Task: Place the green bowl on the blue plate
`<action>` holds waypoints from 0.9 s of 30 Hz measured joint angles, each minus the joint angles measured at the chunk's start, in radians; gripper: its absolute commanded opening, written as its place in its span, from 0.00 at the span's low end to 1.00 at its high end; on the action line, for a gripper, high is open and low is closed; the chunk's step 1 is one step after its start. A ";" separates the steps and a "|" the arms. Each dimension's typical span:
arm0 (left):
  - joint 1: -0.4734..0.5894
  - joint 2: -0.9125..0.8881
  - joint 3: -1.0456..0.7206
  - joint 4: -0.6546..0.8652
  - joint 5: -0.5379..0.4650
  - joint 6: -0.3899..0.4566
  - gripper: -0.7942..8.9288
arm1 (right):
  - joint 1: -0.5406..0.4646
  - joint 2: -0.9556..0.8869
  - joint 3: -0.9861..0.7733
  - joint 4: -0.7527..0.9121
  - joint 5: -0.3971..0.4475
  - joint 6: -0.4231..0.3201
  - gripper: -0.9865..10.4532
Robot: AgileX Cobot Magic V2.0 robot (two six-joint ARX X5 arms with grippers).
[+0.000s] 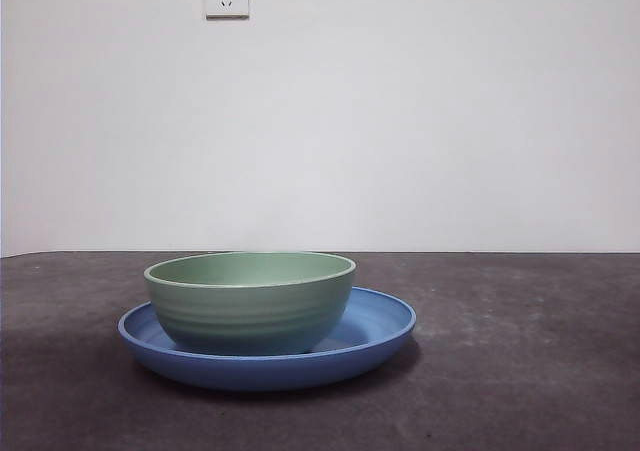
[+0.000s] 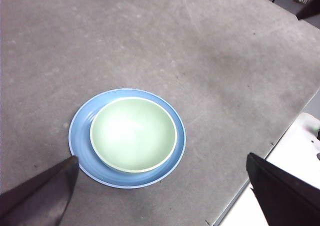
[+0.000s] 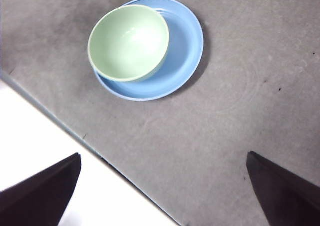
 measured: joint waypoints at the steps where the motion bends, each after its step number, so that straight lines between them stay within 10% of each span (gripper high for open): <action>1: 0.000 -0.006 0.000 0.000 0.000 0.000 0.66 | 0.003 -0.024 -0.021 0.000 0.000 0.000 0.62; 15: 0.000 -0.022 0.000 0.000 0.000 0.000 0.64 | 0.003 -0.127 -0.096 0.000 0.001 0.004 0.60; 19: 0.000 -0.022 0.000 0.000 0.000 0.000 0.07 | 0.003 -0.127 -0.096 0.005 0.001 0.009 0.07; 27: 0.000 -0.022 0.000 0.000 0.000 0.000 0.14 | 0.003 -0.127 -0.096 0.060 0.000 0.008 0.11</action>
